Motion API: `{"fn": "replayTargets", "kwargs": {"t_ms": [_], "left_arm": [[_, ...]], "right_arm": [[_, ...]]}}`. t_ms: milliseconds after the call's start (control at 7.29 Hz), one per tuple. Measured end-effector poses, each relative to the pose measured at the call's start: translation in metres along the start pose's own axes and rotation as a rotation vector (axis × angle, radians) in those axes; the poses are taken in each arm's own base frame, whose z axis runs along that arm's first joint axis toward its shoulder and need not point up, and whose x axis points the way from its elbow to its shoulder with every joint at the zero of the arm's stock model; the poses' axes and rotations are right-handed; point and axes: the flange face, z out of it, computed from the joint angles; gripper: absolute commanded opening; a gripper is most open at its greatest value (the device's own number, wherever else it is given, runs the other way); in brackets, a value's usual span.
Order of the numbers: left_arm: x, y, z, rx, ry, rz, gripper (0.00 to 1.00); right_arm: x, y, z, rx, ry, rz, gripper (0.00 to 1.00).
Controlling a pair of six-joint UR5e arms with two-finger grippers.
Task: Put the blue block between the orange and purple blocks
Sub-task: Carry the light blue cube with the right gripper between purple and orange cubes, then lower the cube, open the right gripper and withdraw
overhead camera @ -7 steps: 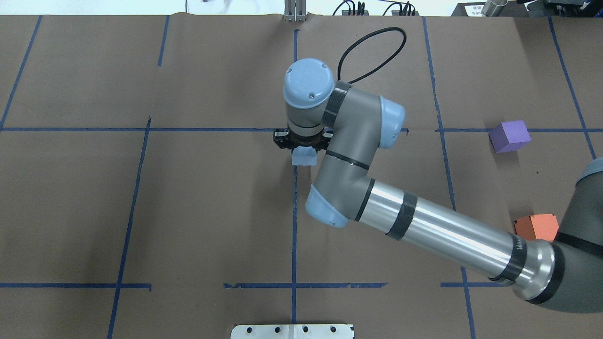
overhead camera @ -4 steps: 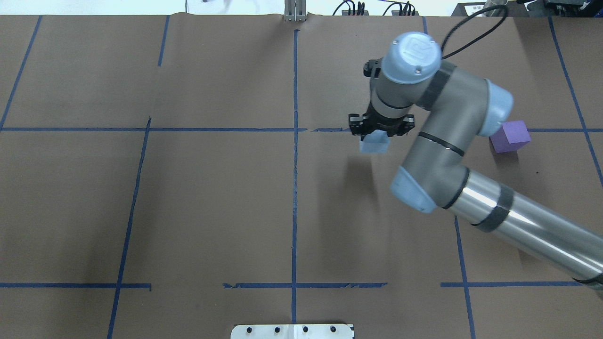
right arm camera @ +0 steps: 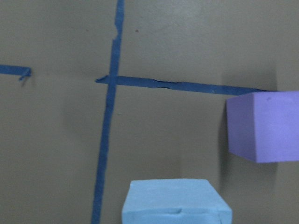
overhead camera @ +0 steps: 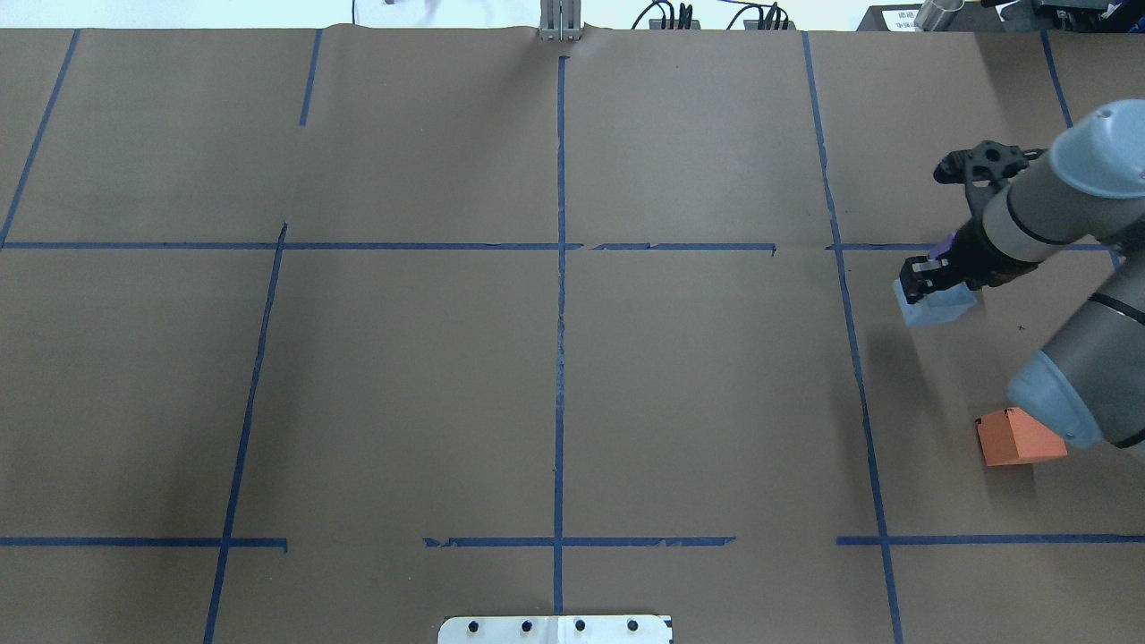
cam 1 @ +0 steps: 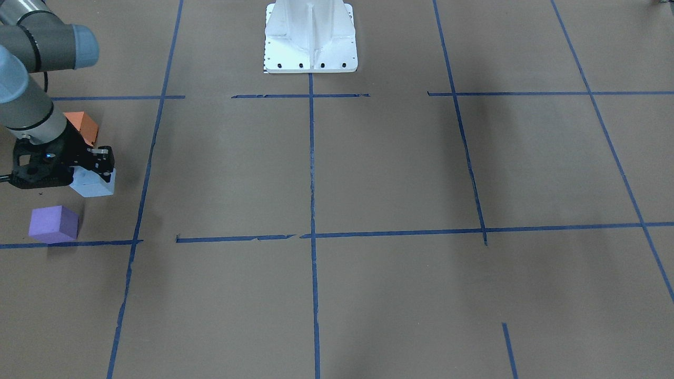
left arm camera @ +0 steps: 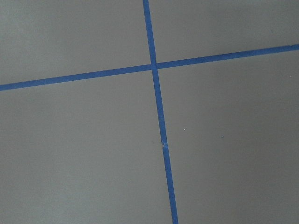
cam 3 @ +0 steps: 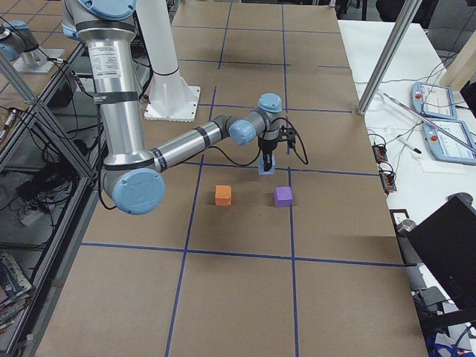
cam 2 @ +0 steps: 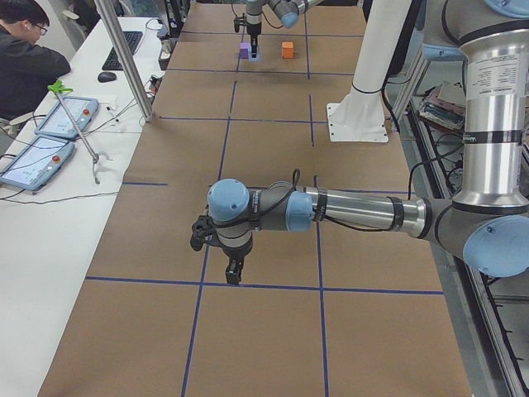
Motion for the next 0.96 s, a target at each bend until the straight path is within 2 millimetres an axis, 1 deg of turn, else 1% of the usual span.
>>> {"fn": "replayTargets", "kwargs": {"t_ms": [137, 275, 412, 549, 686, 824, 961], "left_arm": [[0.0, 0.0, 0.0, 0.001, 0.0, 0.001, 1.0], [0.001, 0.0, -0.001, 0.002, 0.0, 0.002, 1.0], [0.001, -0.001, -0.001, 0.002, 0.0, 0.002, 1.0], [0.001, -0.001, -0.001, 0.003, 0.0, 0.003, 1.0], [0.002, -0.001, -0.002, 0.004, -0.001, 0.004, 1.0], [0.002, -0.001, -0.002, 0.004, -0.001, 0.004, 1.0], [0.002, -0.001, -0.002, 0.004, -0.001, 0.004, 1.0]], "right_arm": [[0.032, 0.018, 0.009, -0.009, -0.001, 0.004, 0.41], [0.053, 0.029, 0.019, -0.02, 0.005, 0.009, 0.84], [0.066, 0.034, 0.03, -0.023, 0.006, 0.007, 1.0], [0.074, 0.034, 0.04, -0.019, 0.0, 0.002, 1.0], [0.079, 0.033, 0.048, -0.011, -0.01, -0.004, 1.0], [0.079, 0.032, 0.049, -0.004, -0.019, -0.009, 1.0], [0.078, 0.03, 0.044, 0.002, -0.032, -0.009, 1.0]]}}
